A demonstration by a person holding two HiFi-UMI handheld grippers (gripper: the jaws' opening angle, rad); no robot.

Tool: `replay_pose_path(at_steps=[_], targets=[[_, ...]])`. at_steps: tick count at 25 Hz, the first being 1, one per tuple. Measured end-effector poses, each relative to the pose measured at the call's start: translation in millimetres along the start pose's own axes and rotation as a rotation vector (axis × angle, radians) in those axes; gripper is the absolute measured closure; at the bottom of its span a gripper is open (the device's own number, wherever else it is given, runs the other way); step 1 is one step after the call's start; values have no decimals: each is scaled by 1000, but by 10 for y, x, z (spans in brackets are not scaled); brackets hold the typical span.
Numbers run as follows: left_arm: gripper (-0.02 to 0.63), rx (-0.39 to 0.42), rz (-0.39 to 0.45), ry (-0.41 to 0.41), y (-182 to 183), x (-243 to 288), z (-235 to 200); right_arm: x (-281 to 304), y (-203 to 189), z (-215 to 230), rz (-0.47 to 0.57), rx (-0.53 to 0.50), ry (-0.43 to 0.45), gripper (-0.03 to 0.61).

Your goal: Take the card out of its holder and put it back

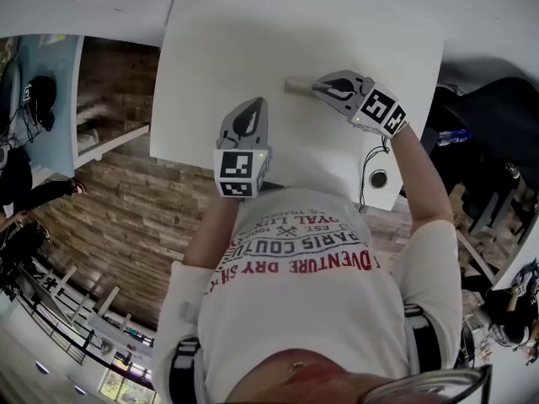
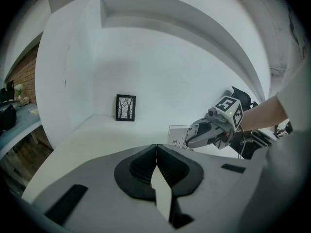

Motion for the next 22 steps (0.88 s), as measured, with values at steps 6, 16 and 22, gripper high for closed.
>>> replay_pose_path(at_steps=[6, 16, 22], targets=[[589, -8, -5, 3, -45, 1, -11, 21, -60, 33, 14, 38, -25, 543], [589, 7, 0, -12, 2, -11, -15, 57, -47, 80, 4, 54, -89, 325], [589, 21, 26, -29, 90, -81, 1, -167, 184, 24, 82, 72, -176, 325]])
Point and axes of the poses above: the fingertips, and each gripper's own axes: x forward along the fingers, z to its right, y out of its top, the point moved 4 cm from there along -x, backward along the fingers, and after that the axes turned 2 degrees about -z, right-handed, at the moved point
